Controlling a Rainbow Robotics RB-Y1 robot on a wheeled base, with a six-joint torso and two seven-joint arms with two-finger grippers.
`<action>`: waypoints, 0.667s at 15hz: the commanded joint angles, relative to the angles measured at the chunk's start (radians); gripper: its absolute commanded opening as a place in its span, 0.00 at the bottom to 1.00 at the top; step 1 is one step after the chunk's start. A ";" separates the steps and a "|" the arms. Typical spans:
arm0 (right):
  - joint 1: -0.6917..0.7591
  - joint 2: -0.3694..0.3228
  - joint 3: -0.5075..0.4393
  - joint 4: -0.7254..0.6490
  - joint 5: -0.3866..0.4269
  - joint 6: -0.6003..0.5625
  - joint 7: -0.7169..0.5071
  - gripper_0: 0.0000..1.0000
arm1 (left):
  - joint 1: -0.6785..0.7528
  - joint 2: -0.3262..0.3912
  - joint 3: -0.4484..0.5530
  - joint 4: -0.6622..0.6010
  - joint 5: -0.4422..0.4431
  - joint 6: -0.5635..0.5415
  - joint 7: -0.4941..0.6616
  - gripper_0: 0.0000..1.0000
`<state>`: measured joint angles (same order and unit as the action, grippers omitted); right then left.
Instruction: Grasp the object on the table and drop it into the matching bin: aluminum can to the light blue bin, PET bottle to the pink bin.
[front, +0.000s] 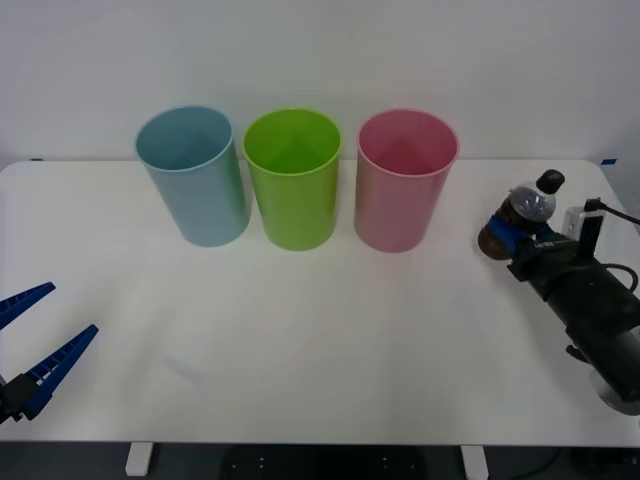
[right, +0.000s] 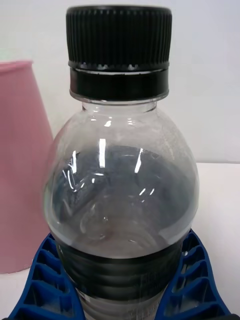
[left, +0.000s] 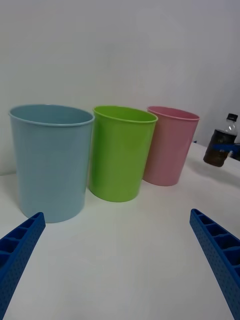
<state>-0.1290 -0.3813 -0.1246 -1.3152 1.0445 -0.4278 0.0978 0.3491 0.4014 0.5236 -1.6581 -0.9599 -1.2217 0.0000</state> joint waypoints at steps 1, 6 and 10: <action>0.074 -0.024 0.000 -0.113 0.002 -0.017 -0.084 0.00 | 0.000 0.000 0.000 0.000 0.000 0.000 0.000 1.00; 0.143 -0.071 -0.033 -0.248 0.022 -0.071 -0.213 0.00 | 0.000 0.000 0.000 0.000 0.000 0.000 0.000 1.00; 0.146 -0.082 -0.090 -0.328 0.061 -0.103 -0.345 0.00 | 0.000 0.000 0.000 0.000 0.000 0.000 0.000 1.00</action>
<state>0.0169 -0.4589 -0.2058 -1.6237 1.1059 -0.5252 -0.2197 0.3491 0.4014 0.5236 -1.6581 -0.9599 -1.2217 0.0000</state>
